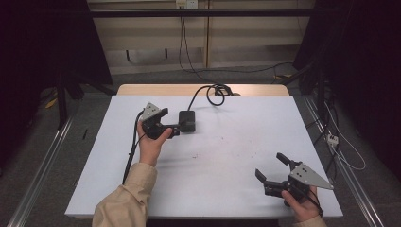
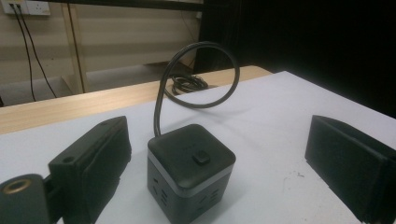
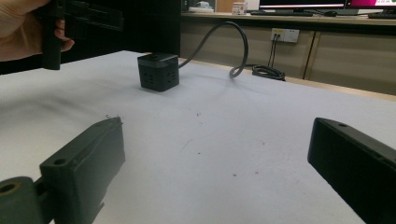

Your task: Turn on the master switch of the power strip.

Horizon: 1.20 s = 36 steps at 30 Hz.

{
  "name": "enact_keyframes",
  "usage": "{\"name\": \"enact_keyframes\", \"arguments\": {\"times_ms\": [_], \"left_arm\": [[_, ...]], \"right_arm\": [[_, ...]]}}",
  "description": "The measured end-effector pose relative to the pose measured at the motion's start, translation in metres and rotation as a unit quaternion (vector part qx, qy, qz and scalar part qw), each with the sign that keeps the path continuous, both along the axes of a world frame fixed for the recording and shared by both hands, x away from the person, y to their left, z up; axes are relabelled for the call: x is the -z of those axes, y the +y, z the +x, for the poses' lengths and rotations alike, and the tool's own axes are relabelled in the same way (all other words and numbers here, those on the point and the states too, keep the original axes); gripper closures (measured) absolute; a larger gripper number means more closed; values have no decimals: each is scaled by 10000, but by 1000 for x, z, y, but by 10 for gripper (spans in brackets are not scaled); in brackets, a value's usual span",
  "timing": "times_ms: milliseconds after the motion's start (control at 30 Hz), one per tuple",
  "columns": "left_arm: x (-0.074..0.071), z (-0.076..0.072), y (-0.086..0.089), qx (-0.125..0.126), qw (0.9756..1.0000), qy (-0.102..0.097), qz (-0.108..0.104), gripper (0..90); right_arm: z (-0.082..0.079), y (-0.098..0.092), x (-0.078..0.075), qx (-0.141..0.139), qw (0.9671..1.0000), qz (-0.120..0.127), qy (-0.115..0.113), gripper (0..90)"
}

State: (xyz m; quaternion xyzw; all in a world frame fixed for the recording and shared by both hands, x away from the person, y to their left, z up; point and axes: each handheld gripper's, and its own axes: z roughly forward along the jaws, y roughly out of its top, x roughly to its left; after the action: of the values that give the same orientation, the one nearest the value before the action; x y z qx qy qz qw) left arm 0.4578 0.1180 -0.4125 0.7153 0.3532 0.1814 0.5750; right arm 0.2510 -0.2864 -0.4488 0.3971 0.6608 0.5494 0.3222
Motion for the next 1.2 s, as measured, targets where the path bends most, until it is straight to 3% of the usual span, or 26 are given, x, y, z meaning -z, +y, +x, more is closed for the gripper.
{"name": "enact_keyframes", "arguments": {"times_ms": [567, 1200], "left_arm": [[-5, 8, -8, 55, 10000, 18, 31, 122], [-4, 16, -12, 99, 9998, 24, 186, 288]], "right_arm": [[0, 0, 0, -6, 10000, 1, -2, 34], [0, 0, 0, -14, 10000, 18, -12, 34]]}}
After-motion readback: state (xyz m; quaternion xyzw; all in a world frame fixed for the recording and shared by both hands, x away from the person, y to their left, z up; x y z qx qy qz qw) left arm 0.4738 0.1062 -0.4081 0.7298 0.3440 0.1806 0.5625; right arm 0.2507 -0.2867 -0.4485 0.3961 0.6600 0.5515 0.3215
